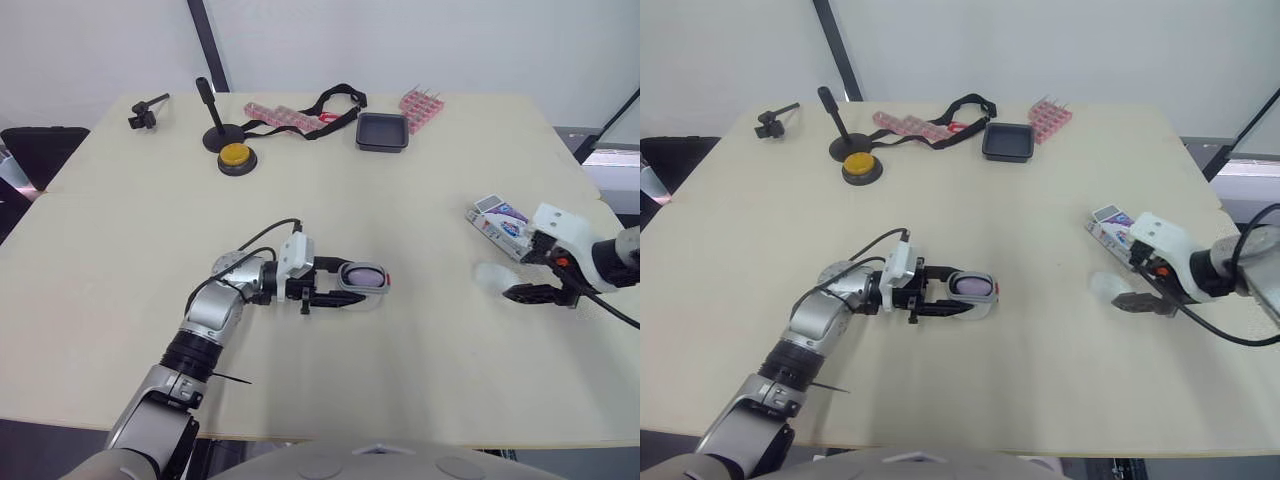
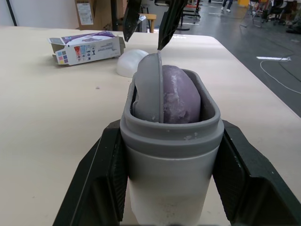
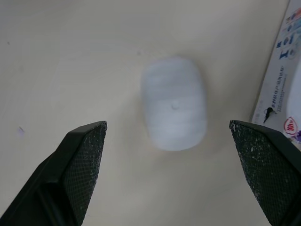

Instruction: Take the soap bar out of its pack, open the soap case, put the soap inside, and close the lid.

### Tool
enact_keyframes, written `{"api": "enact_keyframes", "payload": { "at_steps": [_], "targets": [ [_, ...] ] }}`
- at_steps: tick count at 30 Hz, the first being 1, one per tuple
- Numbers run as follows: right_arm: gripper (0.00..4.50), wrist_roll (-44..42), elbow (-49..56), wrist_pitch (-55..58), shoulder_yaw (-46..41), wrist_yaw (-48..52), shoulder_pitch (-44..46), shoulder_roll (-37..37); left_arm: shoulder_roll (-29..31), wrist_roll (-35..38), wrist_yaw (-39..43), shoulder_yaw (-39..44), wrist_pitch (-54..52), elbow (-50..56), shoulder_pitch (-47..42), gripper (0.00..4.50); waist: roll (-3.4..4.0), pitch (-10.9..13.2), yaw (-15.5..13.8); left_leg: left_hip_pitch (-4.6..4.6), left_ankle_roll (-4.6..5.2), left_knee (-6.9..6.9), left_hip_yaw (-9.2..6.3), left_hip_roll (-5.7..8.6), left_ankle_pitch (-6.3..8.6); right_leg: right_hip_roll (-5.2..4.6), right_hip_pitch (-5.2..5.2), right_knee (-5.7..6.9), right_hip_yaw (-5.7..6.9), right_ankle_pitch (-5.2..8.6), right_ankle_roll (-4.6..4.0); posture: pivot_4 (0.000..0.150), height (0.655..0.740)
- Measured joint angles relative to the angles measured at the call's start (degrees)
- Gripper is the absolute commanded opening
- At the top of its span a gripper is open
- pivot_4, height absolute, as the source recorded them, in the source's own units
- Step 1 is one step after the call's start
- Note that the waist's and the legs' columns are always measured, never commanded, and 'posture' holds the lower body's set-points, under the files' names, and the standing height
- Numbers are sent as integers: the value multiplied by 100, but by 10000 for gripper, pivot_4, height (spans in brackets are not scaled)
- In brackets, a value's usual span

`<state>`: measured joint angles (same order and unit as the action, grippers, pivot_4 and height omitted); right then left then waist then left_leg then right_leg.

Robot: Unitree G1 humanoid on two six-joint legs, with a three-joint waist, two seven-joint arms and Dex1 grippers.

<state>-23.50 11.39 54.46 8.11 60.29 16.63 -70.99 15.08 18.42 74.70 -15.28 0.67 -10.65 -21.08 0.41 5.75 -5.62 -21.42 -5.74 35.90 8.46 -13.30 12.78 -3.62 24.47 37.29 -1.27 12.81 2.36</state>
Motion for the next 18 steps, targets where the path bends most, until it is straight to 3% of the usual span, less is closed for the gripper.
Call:
{"api": "enact_keyframes", "payload": {
  "at_steps": [18],
  "targets": [
    [44862, 705, -439, -219, 788, 177, 647, 540, 4, 5, -94, -39, -121, 70, 4, 19396, 0, 0, -7, -1, 0, 1, 4, -1, 0, 2, 1, 7, -3, 0, 0, 1500, 7291]
  ]
}}
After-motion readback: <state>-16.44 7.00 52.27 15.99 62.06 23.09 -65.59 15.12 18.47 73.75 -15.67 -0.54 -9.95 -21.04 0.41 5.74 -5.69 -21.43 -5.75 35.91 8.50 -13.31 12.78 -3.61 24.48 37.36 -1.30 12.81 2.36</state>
